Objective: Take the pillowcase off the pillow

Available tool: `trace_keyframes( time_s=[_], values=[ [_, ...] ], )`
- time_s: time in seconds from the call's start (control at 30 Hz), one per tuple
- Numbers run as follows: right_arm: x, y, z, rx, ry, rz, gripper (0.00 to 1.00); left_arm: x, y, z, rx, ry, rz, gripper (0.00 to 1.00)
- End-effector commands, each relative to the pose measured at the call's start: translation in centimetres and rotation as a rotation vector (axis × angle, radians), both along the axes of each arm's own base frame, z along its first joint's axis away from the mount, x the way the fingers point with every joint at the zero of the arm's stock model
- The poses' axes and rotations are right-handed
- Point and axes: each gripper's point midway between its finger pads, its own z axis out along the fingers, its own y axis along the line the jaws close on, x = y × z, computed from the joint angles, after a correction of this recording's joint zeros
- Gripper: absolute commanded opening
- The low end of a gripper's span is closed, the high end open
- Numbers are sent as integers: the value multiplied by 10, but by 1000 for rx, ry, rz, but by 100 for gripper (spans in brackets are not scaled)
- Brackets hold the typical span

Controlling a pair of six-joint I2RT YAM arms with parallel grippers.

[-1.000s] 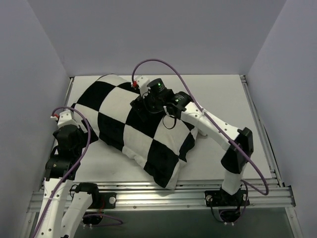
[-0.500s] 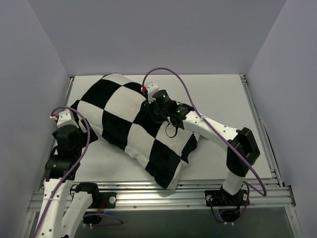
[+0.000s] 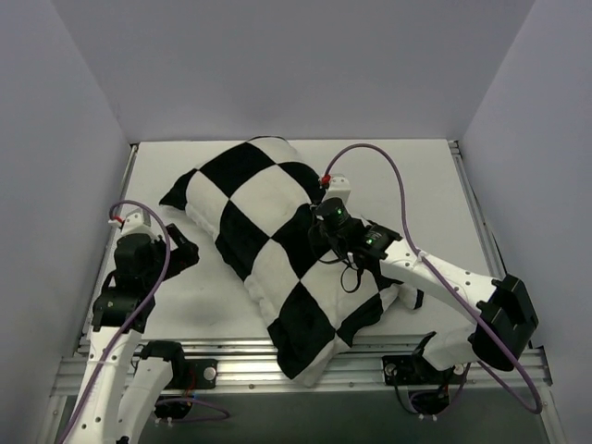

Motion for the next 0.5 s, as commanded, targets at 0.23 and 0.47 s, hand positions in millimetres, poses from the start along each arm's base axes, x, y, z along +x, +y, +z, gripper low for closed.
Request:
trace_keyframes(
  time_s=[0.23, 0.47],
  values=[
    [-11, 8, -26, -13, 73, 6, 9, 18, -96, -5, -523, -105, -298, 94],
    [-19, 26, -6, 62, 35, 115, 86, 26, -107, -22, -653, -170, -298, 94]
  ],
)
